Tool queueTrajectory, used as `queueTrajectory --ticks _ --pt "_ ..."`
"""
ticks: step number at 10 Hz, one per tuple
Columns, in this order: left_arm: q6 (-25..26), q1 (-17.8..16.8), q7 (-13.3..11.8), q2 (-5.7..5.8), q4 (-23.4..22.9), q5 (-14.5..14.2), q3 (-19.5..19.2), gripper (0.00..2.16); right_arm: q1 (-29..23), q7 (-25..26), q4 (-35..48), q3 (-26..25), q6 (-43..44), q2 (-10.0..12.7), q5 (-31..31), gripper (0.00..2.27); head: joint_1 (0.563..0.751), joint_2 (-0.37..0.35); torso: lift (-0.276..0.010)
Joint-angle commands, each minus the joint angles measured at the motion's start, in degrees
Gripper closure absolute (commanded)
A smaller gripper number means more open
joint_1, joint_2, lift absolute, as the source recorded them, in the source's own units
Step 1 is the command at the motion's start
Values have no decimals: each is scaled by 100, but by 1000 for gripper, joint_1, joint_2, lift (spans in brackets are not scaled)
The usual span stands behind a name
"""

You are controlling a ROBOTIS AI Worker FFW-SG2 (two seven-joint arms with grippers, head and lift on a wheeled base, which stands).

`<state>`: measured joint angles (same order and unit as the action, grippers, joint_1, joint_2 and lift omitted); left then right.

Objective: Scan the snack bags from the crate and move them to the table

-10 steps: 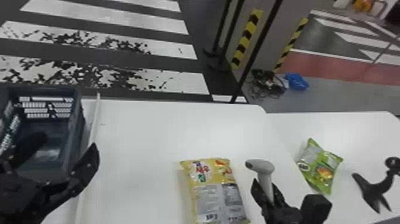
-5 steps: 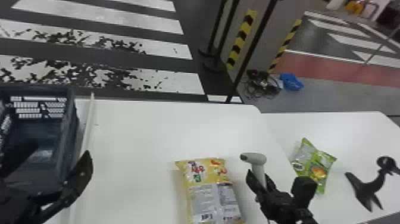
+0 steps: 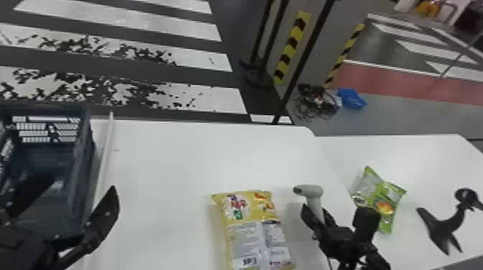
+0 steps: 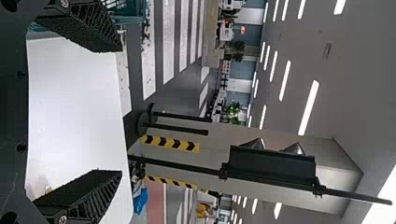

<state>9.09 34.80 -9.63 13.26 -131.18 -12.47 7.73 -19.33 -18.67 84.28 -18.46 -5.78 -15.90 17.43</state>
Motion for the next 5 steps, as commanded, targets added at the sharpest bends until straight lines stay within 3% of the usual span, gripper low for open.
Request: queueTrajectory --ticks 1,3,4,5 --pt "1 0 -3 1 13 16 36 60 201 -66 -360 -78 -192 -53 -46 2233 695 -350 -95" --pt "1 18 5 18 5 16 36 60 272 -128 -483 -43 -192 -44 -38 1902 695 -350 -95" --pt "1 18 5 9 -13 16 45 60 184 -128 -334 -34 -192 -36 -20 1119 695 -350 -95" --pt "1 9 5 9 -22 16 71 60 8 -128 -61 -43 -192 -18 -11 73 695 -350 -95"
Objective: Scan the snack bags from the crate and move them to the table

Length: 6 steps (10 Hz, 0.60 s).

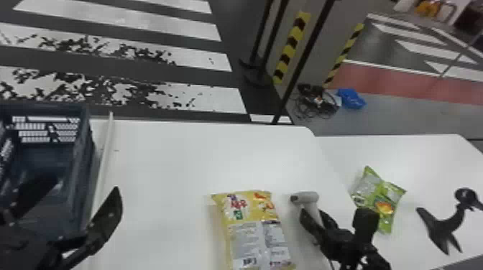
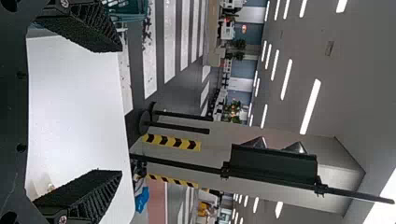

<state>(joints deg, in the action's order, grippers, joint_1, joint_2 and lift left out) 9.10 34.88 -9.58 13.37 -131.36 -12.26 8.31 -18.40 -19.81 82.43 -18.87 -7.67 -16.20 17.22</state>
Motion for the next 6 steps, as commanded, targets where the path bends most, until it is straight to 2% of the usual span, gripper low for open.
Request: queueTrajectory --ticks 1,3,4,5,6 --pt "0 -43 0 -9 -3 4 57 60 -322 91 520 -73 33 73 0 -2 695 -350 -95" --pt "0 -122 8 17 5 -13 83 60 -972 258 1443 -266 156 204 53 -2 695 -350 -95" --pt "-18 -139 17 34 14 -40 74 60 -1350 258 1953 -363 173 222 291 -2 695 -350 -95" --pt "-18 -175 8 52 49 -75 74 60 -1710 117 2506 -530 -213 222 563 2 695 -350 -95" --pt "-35 -210 8 70 93 -127 65 60 -1877 -278 2893 -715 -1004 284 774 22 695 -350 -95"
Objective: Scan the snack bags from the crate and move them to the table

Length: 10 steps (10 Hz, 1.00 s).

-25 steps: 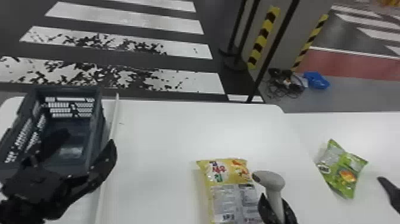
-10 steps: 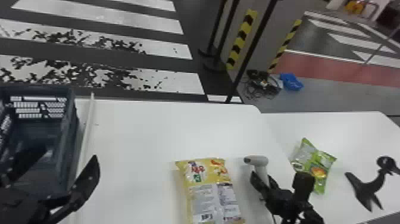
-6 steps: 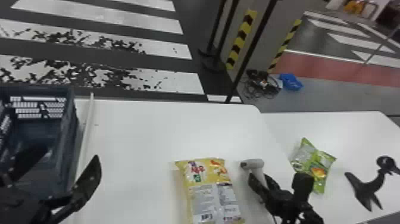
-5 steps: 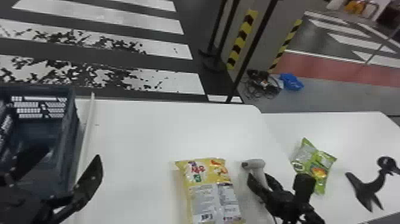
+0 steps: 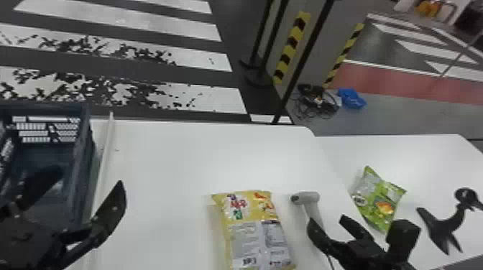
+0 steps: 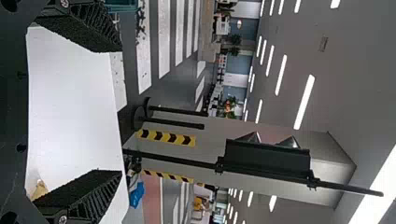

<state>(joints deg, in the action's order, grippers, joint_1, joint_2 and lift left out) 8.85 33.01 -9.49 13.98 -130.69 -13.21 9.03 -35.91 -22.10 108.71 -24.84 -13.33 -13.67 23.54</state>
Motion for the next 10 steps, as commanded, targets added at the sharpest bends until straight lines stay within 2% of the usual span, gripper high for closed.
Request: queueTrajectory --ticks 1,3,6,9,10 --pt "-28 -40 0 26 61 -50 -7 60 -197 -418 529 -259 -966 137 160 22 695 -350 -95" --pt "-28 -49 0 52 61 -68 -15 60 -188 -936 722 -364 -1722 163 291 22 695 -350 -95" --pt "-28 -31 -9 78 61 -103 -77 60 260 -1710 652 -347 -2917 154 168 66 695 -350 -95" --pt "-45 -31 -9 52 61 -94 -68 60 954 -2343 -51 -320 -3708 5 10 90 695 -336 -95" --pt "-45 -31 -9 43 61 -77 -59 60 1060 -2431 -210 -285 -3708 -57 -16 90 695 -334 -95"
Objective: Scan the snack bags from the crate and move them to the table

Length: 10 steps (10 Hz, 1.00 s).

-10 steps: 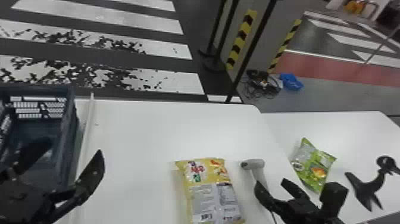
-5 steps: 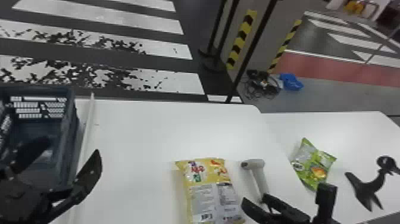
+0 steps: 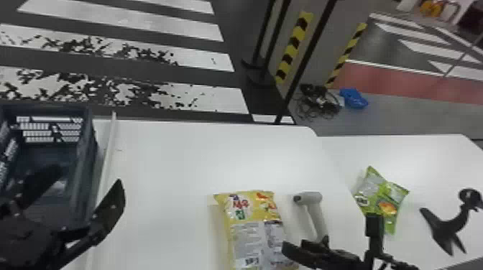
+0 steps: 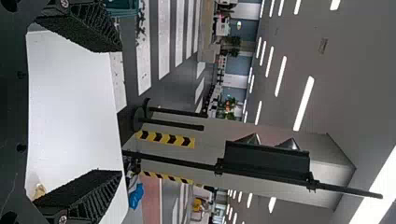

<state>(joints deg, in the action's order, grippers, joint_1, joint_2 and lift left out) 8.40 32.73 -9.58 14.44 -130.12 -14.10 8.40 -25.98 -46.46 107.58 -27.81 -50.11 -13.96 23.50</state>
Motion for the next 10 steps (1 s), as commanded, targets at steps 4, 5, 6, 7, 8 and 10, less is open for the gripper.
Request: queueTrajectory --ticks 4,5,6,7,8,10 --pt "35 -3 9 -38 13 83 48 60 436 -347 -580 381 22 -265 -126 137 695 -325 -95" --pt "35 6 9 -47 13 91 48 60 436 -364 -580 478 -13 -300 -135 191 695 -318 -95" --pt "35 6 9 -47 31 100 48 60 462 -382 -580 592 -83 -362 -223 495 695 -313 -95" --pt "35 6 9 -55 49 100 48 60 533 -373 -580 636 -241 -371 -373 1798 695 -303 -95" --pt "17 -3 9 -47 75 91 48 60 533 -373 -580 636 -171 -371 -390 2246 695 -298 -95" --pt "0 -21 9 -47 119 91 56 60 427 -382 -449 557 -101 -371 -285 2246 695 -297 -95"
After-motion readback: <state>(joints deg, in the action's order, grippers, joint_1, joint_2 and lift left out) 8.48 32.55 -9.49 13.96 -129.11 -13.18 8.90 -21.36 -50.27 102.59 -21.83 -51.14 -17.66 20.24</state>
